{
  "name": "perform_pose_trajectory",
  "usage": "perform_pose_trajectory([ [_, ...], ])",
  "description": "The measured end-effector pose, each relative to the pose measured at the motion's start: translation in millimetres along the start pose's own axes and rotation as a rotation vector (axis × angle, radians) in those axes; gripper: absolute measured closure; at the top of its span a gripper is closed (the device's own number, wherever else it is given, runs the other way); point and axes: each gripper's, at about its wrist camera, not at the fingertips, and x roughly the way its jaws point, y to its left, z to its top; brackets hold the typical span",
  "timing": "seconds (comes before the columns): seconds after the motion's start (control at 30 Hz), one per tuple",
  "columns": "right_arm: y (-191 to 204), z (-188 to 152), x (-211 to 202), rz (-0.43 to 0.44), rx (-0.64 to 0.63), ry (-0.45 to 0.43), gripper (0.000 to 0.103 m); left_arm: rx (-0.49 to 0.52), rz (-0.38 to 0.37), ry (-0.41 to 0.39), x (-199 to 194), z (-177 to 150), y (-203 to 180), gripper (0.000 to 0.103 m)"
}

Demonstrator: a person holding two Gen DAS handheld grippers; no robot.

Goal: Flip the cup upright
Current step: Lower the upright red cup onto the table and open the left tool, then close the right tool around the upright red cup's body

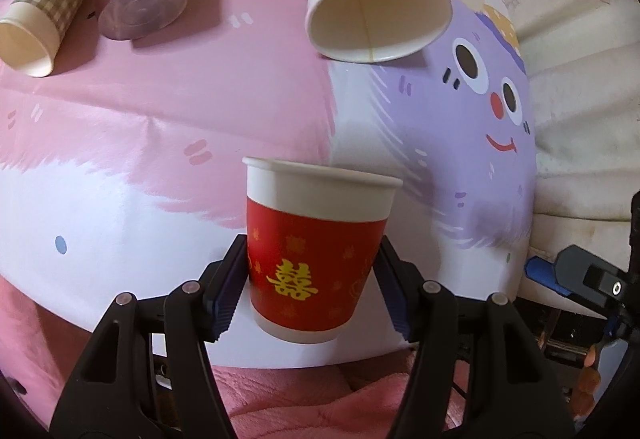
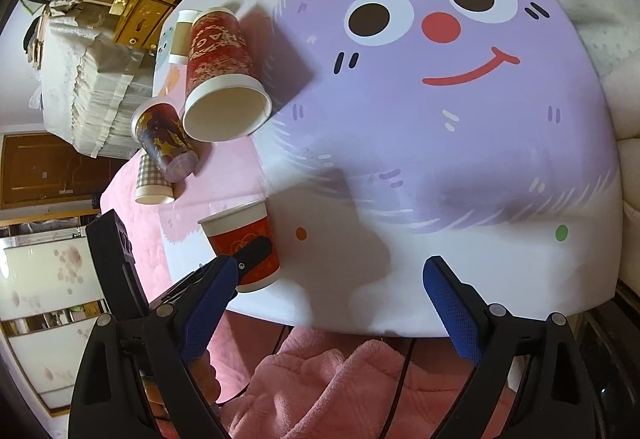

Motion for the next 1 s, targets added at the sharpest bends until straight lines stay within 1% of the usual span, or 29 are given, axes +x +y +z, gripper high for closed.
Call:
perform_pose_trajectory([
  [0.03,0.6,0.9,0.7,-0.002,0.004,-0.006,0.008,0.013,-0.009,0.003,-1.6,-0.9,0.4,0.043],
  [0.07,1.2,1.5,1.2,-0.002,0.005,-0.007,0.008,0.029,-0.004,0.008,-2.6,-0.9,-1.9,0.037],
  [0.1,2.1,2.2,1.9,-0.002,0.008,-0.009,0.008,0.042,0.012,0.011,-4.1,-1.4,-3.7,0.029],
  [0.17,4.7,4.4,3.0,0.000,0.016,-0.014,0.008,0.065,0.023,0.012,-7.7,-3.0,-7.3,0.024],
  [0.37,18.6,5.8,3.9,0.003,0.042,-0.027,0.008,0.166,0.006,0.077,-24.9,-6.8,-15.6,0.023],
  [0.53,36.8,-0.3,13.8,-0.007,0.039,-0.005,0.007,0.221,0.030,0.068,-50.4,-10.1,-11.1,0.023],
  [0.77,68.8,-13.3,24.1,-0.022,-0.003,-0.010,0.007,0.201,0.044,0.003,-91.4,-11.8,16.4,0.023],
  [0.93,90.2,-24.0,35.0,-0.034,-0.019,-0.009,0.007,0.175,0.052,-0.035,-116.9,-15.3,44.9,0.023],
  [1.0,97.7,-28.0,38.7,-0.038,-0.024,-0.013,0.007,0.167,0.070,-0.055,-124.4,-16.5,57.3,0.023],
])
